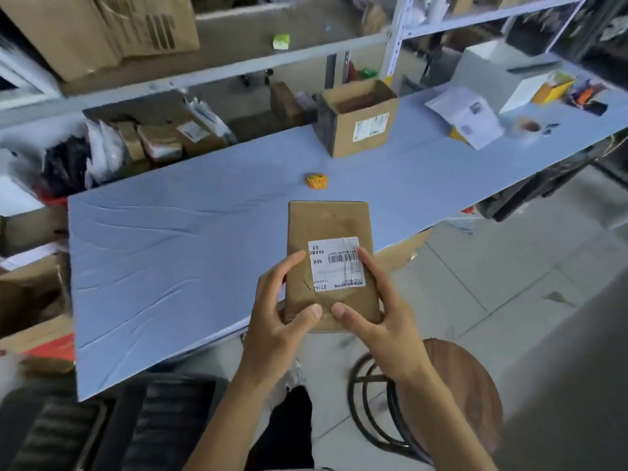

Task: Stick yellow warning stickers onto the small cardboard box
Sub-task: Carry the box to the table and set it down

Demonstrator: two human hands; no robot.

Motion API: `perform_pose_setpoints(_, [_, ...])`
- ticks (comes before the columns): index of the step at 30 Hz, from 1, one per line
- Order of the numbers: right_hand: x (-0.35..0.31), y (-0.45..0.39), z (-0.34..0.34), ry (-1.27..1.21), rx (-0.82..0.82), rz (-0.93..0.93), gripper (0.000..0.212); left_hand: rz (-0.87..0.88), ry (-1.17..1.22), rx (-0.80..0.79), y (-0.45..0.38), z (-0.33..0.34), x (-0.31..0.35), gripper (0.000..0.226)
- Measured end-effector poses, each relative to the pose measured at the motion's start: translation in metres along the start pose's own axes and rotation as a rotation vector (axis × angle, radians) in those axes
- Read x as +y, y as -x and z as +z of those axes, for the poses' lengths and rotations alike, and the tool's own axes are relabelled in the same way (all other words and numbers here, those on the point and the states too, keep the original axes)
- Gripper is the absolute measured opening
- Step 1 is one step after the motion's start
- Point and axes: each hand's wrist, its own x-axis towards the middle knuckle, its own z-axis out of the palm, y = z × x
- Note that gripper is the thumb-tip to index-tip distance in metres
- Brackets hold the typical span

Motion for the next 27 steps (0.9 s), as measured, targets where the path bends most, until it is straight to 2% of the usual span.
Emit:
perform_pose_setpoints(5, [-0.020, -0.100, -0.013, 0.074, 0.009, 0.008, 0.077, 0.015, 0.010, 0.005, -0.102, 0.000, 0.013, 0.065])
perform_pose_setpoints(11, [-0.023, -0.199, -0.024, 0.112, -0.083, 0.019, 0.074, -0.001, 0.014, 0.078, -0.184, 0.005, 0.015, 0.065])
perform_pose_setpoints(18, [0.001, -0.295, -0.036, 0.067, -0.244, 0.027, 0.074, -0.049, -0.066, 0.249, -0.254, 0.023, 0.002, 0.065])
perform_pose_setpoints(22, [0.010, -0.356, -0.053, 0.008, -0.421, 0.027, 0.073, -0.089, -0.101, 0.397, -0.289, 0.047, 0.005, 0.061])
perform_pose_setpoints(27, [0.021, -0.415, -0.072, 0.100, -0.604, -0.012, 0.071, -0.154, -0.050, 0.609, -0.314, 0.087, 0.001, 0.063])
